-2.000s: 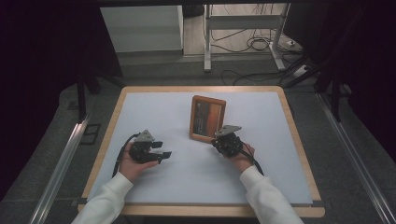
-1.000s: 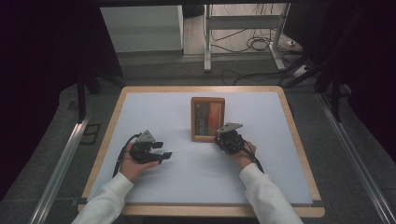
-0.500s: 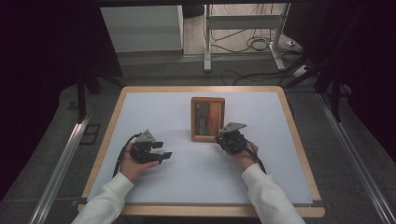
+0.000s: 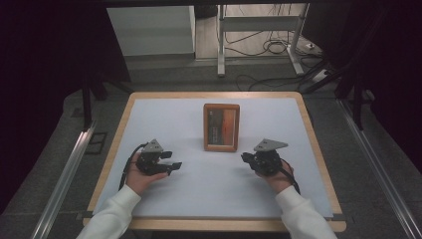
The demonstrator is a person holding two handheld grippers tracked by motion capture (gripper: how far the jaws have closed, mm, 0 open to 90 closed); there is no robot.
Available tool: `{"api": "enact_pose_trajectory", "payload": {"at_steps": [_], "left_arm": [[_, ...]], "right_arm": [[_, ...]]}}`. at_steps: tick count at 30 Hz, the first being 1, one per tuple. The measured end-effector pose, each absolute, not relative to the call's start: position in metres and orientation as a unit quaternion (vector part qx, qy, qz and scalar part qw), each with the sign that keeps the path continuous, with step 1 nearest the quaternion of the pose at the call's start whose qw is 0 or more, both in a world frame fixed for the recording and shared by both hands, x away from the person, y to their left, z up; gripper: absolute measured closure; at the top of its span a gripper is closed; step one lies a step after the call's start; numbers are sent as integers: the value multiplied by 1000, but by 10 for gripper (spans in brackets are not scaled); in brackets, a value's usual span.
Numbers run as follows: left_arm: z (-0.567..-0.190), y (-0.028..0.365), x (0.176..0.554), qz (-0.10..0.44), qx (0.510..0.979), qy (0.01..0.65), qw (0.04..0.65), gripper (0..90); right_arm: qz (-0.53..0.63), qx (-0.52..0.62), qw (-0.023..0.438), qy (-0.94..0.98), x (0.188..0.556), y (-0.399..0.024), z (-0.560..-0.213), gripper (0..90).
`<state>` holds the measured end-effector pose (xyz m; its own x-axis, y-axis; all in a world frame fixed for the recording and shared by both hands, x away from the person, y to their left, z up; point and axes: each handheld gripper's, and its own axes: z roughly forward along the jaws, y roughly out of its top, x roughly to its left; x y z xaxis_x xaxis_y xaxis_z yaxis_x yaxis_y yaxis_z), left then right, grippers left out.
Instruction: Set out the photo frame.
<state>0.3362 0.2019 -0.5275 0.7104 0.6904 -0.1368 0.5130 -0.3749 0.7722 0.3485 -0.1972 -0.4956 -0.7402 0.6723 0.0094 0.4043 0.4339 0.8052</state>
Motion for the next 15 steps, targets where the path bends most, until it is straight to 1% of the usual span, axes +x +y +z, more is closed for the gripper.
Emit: {"api": "enact_pose_trajectory", "payload": {"at_steps": [3, 5, 9, 15], "left_arm": [[-527, 203, 331, 112, 823, 363, 422, 344], [-526, 204, 327, 115, 823, 363, 422, 339], [-525, 206, 322, 116, 821, 365, 424, 333], [-527, 212, 311, 115, 817, 372, 425, 330]], "right_arm": [[426, 341, 171, 820, 334, -214, -496, 557], [430, 350, 169, 815, 323, -227, -498, 475], [430, 356, 172, 811, 303, -249, -504, 374], [437, 386, 177, 793, 287, -272, -509, 311]]}}
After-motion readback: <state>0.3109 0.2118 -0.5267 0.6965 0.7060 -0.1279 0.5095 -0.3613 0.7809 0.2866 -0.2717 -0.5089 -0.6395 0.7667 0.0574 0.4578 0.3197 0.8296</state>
